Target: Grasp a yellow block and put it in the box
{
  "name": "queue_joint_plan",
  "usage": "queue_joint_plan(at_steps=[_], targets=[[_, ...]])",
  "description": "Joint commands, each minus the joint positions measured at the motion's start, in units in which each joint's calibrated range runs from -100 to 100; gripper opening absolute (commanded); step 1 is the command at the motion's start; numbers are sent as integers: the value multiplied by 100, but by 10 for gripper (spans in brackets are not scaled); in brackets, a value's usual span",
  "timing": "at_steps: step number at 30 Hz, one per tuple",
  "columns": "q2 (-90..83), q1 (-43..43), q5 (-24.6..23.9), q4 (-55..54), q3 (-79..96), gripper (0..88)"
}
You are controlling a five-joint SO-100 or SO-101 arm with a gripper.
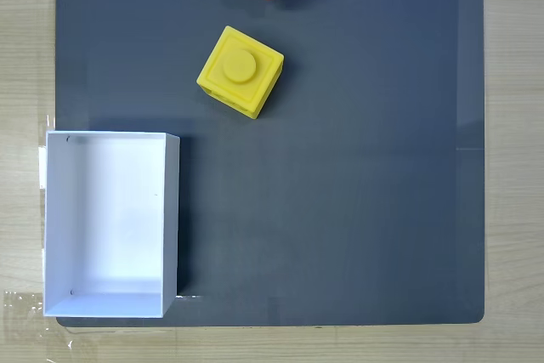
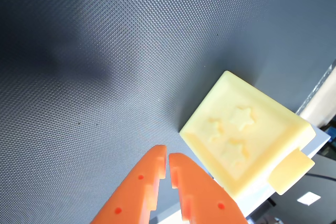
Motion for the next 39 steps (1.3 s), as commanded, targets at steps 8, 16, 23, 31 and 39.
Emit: queue_joint_plan(at_steps=[8,16,23,31,39], targets=[[-33,102,42,13,-1,10],[-25,111,37,13,-1,10],[18,111,11,-4,-200,10],[2077,52,-21,-615,-2073,10],[4755,77,32,109,-5139,14]])
